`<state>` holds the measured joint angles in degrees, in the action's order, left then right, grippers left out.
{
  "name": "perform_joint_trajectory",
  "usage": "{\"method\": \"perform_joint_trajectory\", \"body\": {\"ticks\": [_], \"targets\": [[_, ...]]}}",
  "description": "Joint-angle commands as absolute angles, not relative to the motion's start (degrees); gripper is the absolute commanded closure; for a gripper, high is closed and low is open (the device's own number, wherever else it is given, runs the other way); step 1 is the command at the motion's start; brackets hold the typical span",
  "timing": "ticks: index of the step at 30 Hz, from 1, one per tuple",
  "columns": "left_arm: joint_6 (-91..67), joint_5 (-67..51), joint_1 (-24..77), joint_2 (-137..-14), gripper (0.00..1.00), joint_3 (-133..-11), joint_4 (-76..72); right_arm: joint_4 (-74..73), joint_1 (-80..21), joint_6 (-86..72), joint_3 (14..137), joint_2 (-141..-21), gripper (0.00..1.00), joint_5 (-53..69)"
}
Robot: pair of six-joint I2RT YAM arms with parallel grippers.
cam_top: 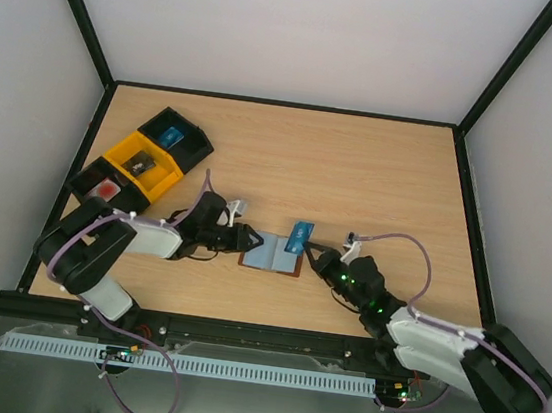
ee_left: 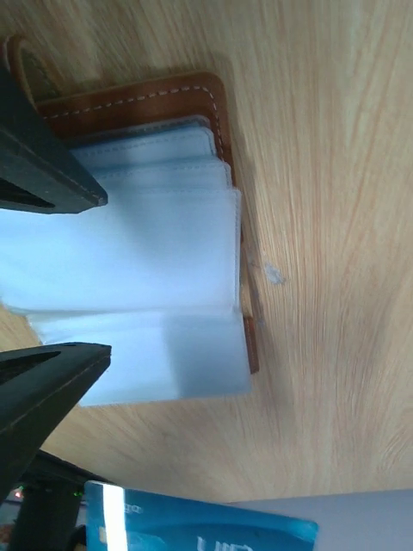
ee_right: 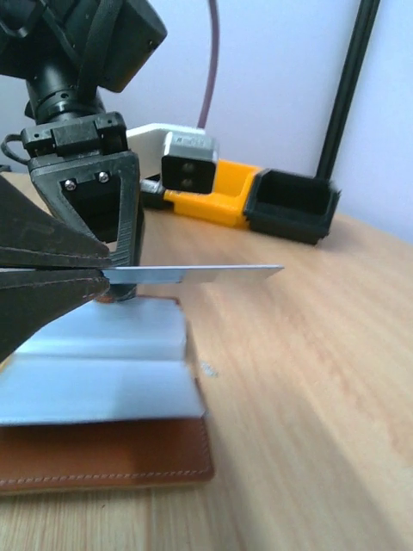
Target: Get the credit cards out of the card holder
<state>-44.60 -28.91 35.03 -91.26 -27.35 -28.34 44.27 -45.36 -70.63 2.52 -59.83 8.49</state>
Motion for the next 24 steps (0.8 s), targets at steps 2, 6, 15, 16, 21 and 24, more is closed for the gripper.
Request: {"method": "perform_joint_trajectory", "body": {"ticks": [2,6,15,16,21,24], "targets": [[-45.8,-29.8,35.0,-83.9,0.46,-29.9,-22.7,29.5,-45.2,-66.9,4.6,-45.7,0.98,2.1],[-50.8,-32.7,35.0,-78.6,0.39,-29.6,-25.4,28.8,-45.2,-68.2,4.4,-38.3,0.98,0.3],[-77.7,-35.7,36.7,-76.4,0.26,-18.9,-61.0,36.7,-45.1,-70.5,5.8,-41.9,0.98,2.7],[-80.4,-35.1,37.2,-77.2,0.25,-18.0,-64.9,38.9,-45.2,-71.2,5.9,-43.3,0.98,2.8],[-90.5,-32.3,40.0,-84.2,0.22,-16.2,-81.4,47.2,-45.4,-73.7,9.3,-51.5,0.98,4.7],[-97.0,-31.5,40.2,-90.6,0.24,-15.1,-95.7,49.2,-46.0,-74.6,11.4,-54.7,0.98,5.6]]}}
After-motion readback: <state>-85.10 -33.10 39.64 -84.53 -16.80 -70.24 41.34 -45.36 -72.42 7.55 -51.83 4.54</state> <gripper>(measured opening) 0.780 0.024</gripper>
